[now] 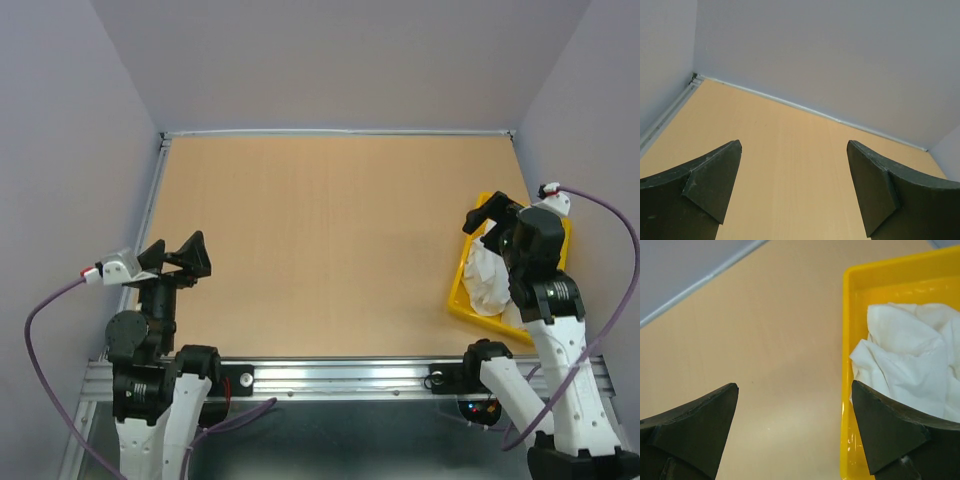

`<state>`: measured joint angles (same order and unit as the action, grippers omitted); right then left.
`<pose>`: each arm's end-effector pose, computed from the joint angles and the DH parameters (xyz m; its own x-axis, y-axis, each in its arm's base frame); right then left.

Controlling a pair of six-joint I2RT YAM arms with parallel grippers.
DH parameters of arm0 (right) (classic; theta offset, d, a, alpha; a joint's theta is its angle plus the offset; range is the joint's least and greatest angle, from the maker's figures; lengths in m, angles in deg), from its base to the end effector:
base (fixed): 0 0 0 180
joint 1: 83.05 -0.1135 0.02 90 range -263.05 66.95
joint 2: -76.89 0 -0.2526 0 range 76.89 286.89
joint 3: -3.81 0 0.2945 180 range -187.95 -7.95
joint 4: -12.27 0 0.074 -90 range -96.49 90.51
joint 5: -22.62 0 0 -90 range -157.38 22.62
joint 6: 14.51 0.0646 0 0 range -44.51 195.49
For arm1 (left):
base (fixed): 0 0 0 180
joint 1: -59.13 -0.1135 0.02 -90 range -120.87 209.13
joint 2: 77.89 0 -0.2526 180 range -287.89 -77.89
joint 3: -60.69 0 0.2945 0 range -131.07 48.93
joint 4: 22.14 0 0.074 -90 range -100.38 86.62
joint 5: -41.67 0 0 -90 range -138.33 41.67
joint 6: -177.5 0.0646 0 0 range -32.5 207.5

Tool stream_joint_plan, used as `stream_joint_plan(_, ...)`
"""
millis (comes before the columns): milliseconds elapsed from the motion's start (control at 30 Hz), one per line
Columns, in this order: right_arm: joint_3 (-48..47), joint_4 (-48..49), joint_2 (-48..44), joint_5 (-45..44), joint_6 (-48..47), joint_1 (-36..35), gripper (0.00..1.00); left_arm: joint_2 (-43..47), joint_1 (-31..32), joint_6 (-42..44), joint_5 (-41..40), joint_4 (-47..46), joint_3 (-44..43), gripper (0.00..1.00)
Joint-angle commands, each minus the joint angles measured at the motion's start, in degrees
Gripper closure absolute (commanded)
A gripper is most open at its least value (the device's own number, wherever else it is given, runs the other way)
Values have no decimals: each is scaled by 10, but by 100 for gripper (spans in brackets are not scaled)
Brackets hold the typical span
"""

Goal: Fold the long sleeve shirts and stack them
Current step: Grab the shirt from the pile

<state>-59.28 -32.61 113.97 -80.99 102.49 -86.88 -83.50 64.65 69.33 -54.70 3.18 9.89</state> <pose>0.2131 -0.0010 0.3507 -0.2161 0.4278 -0.8777 0.2866 0.8871 0.3618 0.1063 -0.0031 0.3941 0.3240 -0.3427 -0.8818 0.0976 0.9392 -0.3291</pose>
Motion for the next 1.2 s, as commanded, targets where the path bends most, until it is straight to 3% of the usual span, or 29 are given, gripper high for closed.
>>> stream_joint_plan(0,-57,-32,55,-56,53,-3,0,-68,-2,-2,15,-35,-4,1)
stream_joint_plan(300,-41,-120,178,-262,134,-1,0,-113,2,-9,95,-28,-10,1)
stream_joint_plan(700,-7,-120,254,-287,242,76,0,-208,20,-5,179,-67,30,1)
stream_joint_plan(1067,73,-89,351,-269,318,108,0,-199,35,37,203,-117,83,1)
stream_joint_plan(1167,98,-61,373,-261,317,113,11,-189,37,45,199,-121,85,1)
